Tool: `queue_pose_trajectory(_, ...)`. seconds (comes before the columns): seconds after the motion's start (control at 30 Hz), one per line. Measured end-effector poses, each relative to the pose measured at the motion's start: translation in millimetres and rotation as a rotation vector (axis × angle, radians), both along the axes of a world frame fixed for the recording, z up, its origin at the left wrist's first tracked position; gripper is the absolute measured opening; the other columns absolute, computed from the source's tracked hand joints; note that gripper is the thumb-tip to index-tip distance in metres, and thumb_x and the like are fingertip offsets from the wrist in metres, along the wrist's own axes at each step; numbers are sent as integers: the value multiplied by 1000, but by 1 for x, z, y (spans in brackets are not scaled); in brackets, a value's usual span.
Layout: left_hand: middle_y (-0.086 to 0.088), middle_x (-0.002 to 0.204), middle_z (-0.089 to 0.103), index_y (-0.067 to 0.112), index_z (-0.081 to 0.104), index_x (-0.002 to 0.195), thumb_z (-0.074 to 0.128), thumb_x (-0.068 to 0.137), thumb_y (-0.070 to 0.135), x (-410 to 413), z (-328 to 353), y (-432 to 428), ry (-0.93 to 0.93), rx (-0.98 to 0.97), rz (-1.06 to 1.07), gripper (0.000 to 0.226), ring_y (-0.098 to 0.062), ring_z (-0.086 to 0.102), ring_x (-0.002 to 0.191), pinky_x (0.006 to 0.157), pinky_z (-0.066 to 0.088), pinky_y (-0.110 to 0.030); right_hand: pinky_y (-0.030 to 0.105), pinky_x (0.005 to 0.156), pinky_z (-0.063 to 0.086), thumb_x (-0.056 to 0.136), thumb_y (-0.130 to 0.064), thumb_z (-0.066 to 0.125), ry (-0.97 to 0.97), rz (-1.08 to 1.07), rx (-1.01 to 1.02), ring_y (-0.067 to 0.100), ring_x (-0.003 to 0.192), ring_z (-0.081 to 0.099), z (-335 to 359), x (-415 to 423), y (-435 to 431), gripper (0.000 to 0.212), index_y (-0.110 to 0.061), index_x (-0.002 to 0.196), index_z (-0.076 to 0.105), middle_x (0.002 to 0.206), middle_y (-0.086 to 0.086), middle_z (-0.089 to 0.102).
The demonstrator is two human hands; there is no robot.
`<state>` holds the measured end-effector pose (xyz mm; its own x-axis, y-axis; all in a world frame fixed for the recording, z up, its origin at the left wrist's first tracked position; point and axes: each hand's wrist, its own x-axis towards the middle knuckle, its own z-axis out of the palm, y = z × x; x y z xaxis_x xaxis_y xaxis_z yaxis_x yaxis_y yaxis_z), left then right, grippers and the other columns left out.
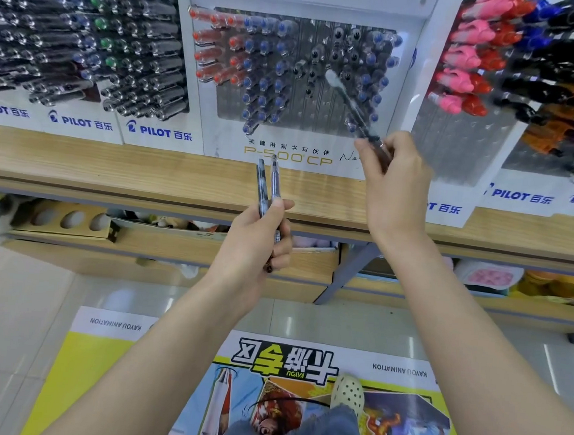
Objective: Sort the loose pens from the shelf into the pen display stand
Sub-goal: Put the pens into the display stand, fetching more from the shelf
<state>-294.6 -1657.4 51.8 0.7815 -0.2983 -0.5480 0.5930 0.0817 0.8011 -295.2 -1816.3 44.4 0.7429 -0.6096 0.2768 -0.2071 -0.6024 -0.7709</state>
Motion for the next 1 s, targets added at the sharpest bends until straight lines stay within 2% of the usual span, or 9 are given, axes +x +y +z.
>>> queue_pose_trajectory(0.13, 4, 54, 39, 8, 51, 89, 53, 94, 18, 4, 2, -1, 5, -38, -21, 12, -24, 31, 69, 37, 24, -17, 11, 50, 31, 96, -28, 48, -34, 3, 79, -6, 52, 40, 6, -11, -2, 33, -26, 67, 35, 58, -12, 36)
queue_pose_trajectory(0.27, 6, 55, 40, 11, 53, 86, 55, 92, 12, 5, 10, -9, -51, -78, -49, 6, -8, 29, 42, 56, 22, -27, 17, 54, 33, 99, -35, 39, -27, 4, 277, 3, 55, 37, 10, -26, -3, 28, -12, 87, 51, 61, -8, 39)
queue_pose_trajectory(0.43, 8, 64, 52, 12, 56, 94, 60, 91, 28, 2, 23, -26, -99, -98, -39, 16, -7, 26, 41, 51, 20, -28, 14, 53, 32, 99, -27, 39, 39, 242, 174, -1, 52, 44, 15, -47, 19, 22, -18, 89, 56, 54, -19, 50)
queue_pose_trajectory(0.53, 7, 45, 35, 10, 53, 95, 55, 93, 31, -1, 25, -31, -135, -99, -49, 21, -8, 23, 39, 47, 18, -28, 13, 55, 32, 99, -25, 40, 121, 361, 220, -1, 55, 45, 10, -55, 32, 22, -18, 84, 54, 54, -18, 50)
queue_pose_trajectory(0.63, 4, 47, 23, 11, 55, 102, 56, 93, 29, -1, 20, -30, -187, -86, -20, 20, -10, 20, 41, 50, 14, -34, 19, 58, 34, 98, -29, 39, 193, 406, 291, 4, 55, 44, 10, -57, 32, 28, -18, 76, 53, 55, -14, 50)
queue_pose_trajectory(0.73, 5, 46, 21, 11, 53, 99, 56, 93, 29, 0, 13, -27, -195, -73, 13, 19, -12, 17, 44, 60, 11, -42, 23, 63, 40, 96, -37, 40, 238, 379, 239, 5, 61, 50, 12, -55, 29, 29, -15, 86, 54, 67, -8, 55)
queue_pose_trajectory(0.83, 4, 48, 22, 10, 54, 95, 57, 93, 29, 3, 7, -24, -156, -47, 41, 19, -11, 19, 43, 45, 28, -23, 8, 68, 42, 93, -32, 52, 101, 226, 143, -5, 77, 55, 7, -42, 20, 16, -24, 106, 48, 85, -12, 57)
queue_pose_trajectory(0.9, 3, 50, 23, 12, 54, 93, 58, 92, 29, 4, 2, -23, -142, -32, 54, 18, -11, 19, 42, 40, 34, -20, 13, 70, 45, 91, -24, 58, 17, 157, 42, 1, 77, 56, 2, -29, 14, 28, -20, 116, 47, 91, -3, 55)
queue_pose_trajectory(1.0, 5, 47, 22, 10, 52, 91, 60, 91, 27, 5, -7, -21, -137, -38, 80, 19, -12, 17, 43, 55, 16, -35, 28, 71, 50, 90, -18, 58, 0, 115, -103, 14, 76, 57, -5, -9, 7, 31, -16, 119, 50, 95, 3, 55)
